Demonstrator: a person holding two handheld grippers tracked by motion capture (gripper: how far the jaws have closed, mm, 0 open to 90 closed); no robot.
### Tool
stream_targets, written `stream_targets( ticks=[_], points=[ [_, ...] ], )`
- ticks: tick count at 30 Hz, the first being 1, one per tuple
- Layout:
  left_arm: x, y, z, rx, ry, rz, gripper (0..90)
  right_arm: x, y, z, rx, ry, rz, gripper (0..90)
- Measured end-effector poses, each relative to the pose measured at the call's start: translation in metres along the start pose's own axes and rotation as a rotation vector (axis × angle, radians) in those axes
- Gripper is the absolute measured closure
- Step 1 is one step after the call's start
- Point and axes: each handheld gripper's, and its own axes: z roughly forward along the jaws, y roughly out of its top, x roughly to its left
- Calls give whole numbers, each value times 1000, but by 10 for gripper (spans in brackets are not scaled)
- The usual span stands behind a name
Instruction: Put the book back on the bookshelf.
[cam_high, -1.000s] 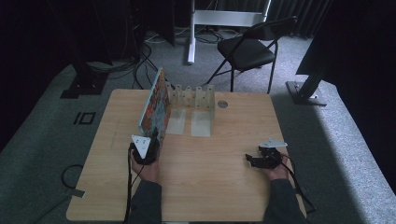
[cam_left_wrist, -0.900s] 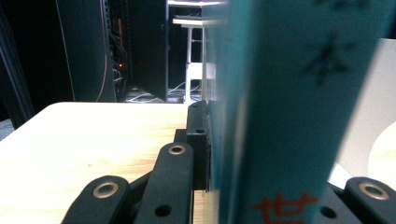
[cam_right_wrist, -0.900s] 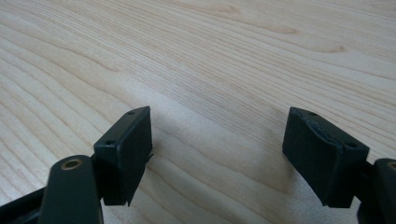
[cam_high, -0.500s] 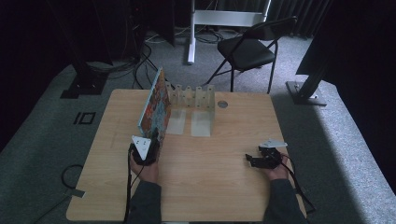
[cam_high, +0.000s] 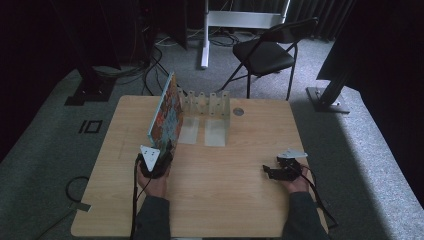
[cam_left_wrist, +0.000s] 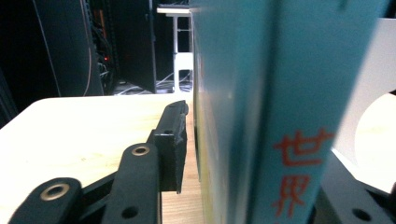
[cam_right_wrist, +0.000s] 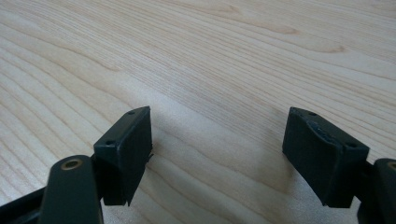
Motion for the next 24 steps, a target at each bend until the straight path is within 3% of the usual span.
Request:
stream_targets(
  ticks=[15, 24],
  points=[
    [0, -2, -10, 26, -34, 45, 565, 0, 0, 0, 0, -1, -1, 239],
    [-3, -2, -15, 22, -18, 80, 572, 0, 0, 0, 0, -1, -1, 239]
  ],
)
